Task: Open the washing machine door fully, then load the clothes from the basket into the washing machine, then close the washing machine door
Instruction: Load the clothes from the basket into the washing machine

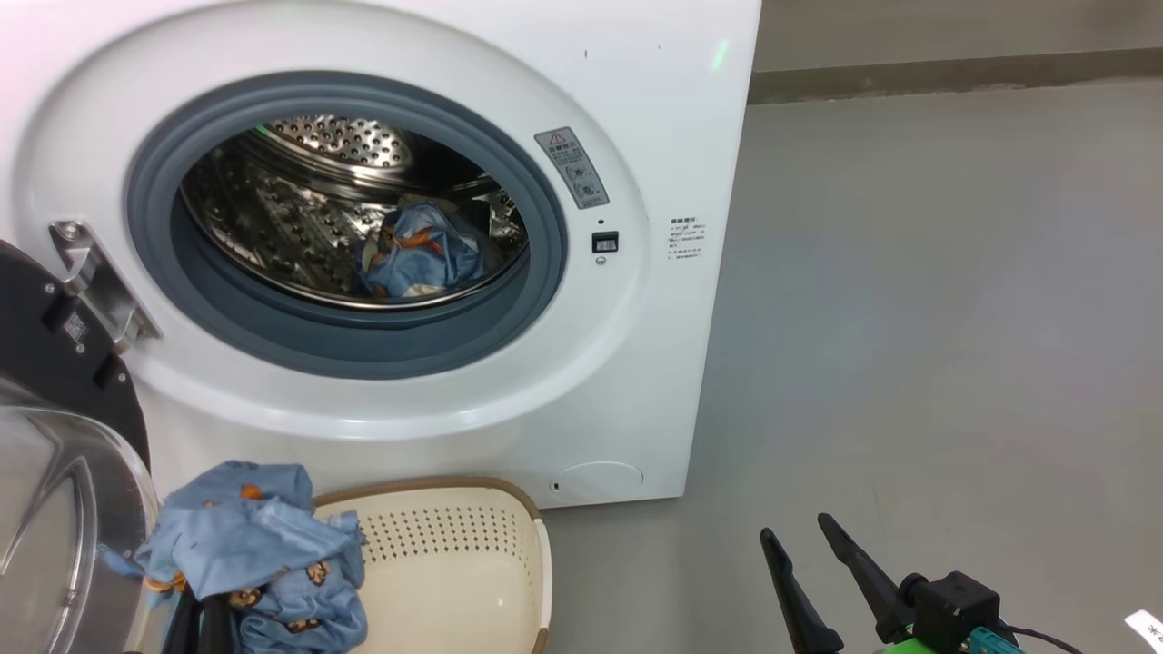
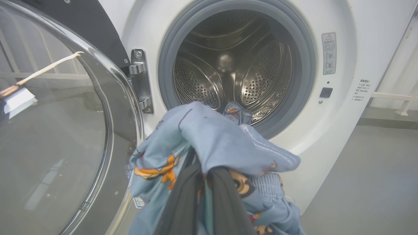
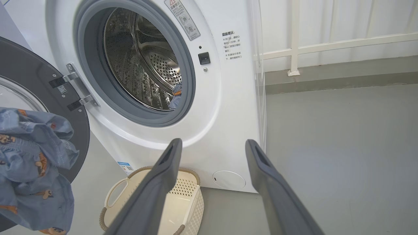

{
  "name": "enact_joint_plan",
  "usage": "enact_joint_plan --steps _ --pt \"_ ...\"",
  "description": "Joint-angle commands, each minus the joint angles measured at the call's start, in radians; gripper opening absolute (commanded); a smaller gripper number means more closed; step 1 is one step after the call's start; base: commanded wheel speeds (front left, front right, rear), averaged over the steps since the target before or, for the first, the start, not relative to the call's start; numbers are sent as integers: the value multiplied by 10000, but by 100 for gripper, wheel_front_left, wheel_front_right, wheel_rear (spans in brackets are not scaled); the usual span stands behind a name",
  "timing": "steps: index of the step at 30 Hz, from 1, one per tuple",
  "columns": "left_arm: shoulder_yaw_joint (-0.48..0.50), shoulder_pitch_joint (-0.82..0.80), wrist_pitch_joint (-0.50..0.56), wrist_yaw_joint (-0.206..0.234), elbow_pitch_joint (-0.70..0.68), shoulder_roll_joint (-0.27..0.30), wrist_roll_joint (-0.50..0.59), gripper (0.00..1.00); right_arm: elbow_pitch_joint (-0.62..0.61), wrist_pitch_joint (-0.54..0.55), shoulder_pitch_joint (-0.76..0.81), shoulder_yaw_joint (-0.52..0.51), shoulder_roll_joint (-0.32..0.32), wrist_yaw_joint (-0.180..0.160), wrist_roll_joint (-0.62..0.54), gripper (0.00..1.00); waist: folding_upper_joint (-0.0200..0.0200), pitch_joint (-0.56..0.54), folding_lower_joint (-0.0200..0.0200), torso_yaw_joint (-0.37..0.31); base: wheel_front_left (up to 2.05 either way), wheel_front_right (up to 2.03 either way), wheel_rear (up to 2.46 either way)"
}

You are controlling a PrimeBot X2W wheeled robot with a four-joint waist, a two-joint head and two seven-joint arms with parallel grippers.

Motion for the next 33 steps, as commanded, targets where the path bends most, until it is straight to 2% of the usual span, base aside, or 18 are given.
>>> enact_joint_plan --steps 1,21,33 --pt "367 -171 -133 100 -360 82 23 0 -259 -49 -79 283 46 16 9 100 0 -40 0 14 0 0 0" --pt "218 -313 -134 62 -331 -2 9 0 -282 -49 -70 293 52 16 23 100 0 195 0 52 0 0 0" --pt "-61 -1266 -134 36 30 -23 -49 0 -483 -49 -309 200 54 16 -132 100 0 1124 0 9 0 0 0"
